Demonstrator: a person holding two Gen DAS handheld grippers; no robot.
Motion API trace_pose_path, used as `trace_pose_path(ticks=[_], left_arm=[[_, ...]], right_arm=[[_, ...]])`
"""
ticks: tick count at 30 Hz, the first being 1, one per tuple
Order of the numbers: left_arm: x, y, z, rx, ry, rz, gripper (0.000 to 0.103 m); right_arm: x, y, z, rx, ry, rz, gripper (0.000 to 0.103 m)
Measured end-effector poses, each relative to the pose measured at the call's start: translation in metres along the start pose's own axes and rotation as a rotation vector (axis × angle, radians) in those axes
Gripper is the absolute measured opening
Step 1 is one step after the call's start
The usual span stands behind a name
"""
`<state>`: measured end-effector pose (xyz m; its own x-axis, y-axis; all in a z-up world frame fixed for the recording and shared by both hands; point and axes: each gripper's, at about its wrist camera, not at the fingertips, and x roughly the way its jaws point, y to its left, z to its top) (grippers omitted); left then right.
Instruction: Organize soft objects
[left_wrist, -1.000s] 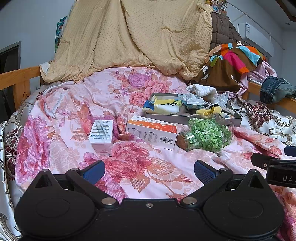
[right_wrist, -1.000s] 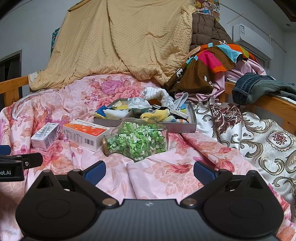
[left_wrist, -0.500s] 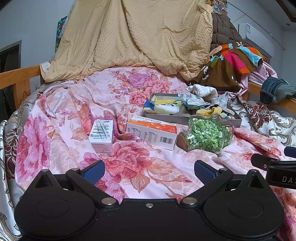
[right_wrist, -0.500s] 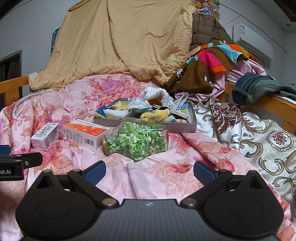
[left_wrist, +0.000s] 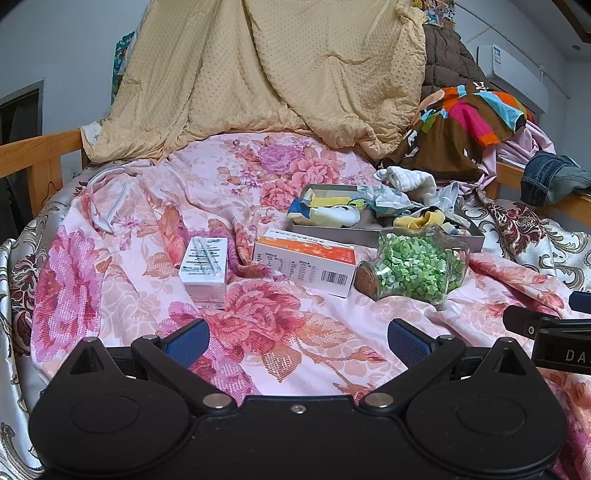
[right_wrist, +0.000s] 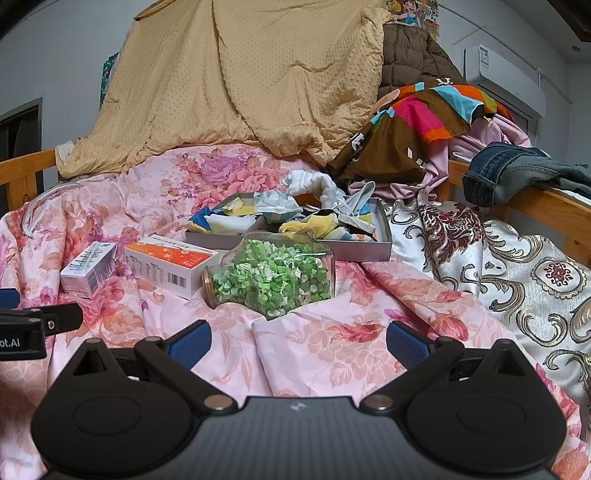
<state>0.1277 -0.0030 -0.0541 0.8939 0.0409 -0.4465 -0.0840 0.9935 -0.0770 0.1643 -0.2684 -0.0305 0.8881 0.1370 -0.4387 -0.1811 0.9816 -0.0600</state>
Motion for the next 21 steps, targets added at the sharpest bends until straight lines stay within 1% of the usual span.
trace_pose_path(ticks=[21], left_arm=[[0.0018, 0.0016, -0.0035, -0.004, 0.011, -0.002, 0.102]], right_arm=[[0.0007, -0.0010, -0.0002, 0.000, 0.002, 0.000, 0.103]])
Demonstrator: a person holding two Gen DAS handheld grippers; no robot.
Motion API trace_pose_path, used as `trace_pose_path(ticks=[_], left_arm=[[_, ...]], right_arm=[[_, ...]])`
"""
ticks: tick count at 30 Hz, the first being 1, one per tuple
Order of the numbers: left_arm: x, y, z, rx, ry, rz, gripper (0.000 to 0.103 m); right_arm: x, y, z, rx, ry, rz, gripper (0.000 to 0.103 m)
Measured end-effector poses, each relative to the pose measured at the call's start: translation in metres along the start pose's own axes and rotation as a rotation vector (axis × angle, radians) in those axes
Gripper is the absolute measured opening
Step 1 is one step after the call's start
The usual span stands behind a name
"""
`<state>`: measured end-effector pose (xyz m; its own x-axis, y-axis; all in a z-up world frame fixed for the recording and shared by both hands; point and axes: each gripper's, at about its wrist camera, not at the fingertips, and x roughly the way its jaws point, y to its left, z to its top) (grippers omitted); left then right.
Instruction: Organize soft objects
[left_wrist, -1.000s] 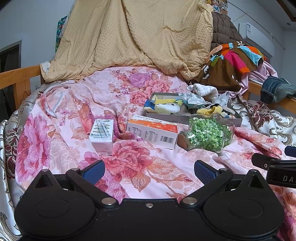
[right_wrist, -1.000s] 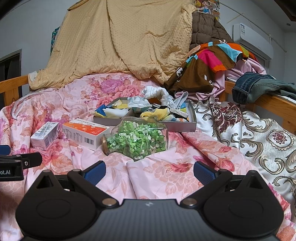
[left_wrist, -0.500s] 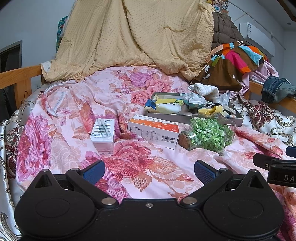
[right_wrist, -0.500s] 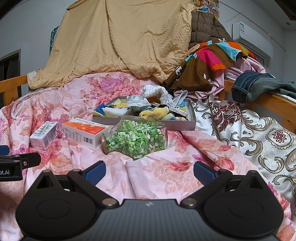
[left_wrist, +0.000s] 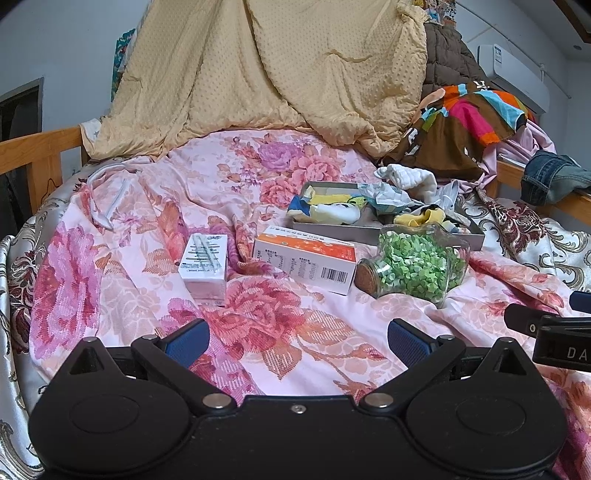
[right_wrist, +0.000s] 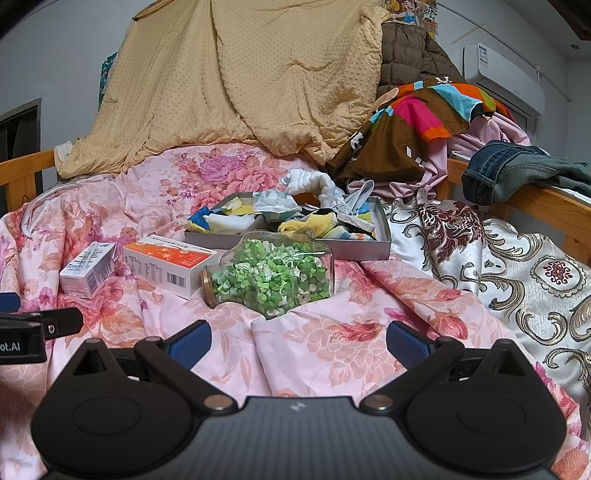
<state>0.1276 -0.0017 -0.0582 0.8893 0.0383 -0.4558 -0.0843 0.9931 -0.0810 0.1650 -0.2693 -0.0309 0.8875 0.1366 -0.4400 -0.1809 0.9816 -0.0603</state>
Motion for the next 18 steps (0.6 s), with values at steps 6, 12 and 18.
trace_pose_path(ticks=[6, 12, 18], left_arm=[[0.0009, -0.0040, -0.0012, -0.001, 0.018, -0.004, 0.102], [0.0004, -0.0014, -0.0010, -0.025, 0.022, -0.001, 0.102], [0.0009, -0.0004, -0.0005, -0.034, 0.027, 0.000, 0.102]], right_arm=[[-0.0002, -0.0002, 0.0000, 0.000, 0.000, 0.000, 0.103], [-0.0003, -0.0001, 0.0002, 0.000, 0.000, 0.000, 0.103], [-0.0003, 0.0000, 0.0003, -0.001, 0.001, 0.000, 0.103]])
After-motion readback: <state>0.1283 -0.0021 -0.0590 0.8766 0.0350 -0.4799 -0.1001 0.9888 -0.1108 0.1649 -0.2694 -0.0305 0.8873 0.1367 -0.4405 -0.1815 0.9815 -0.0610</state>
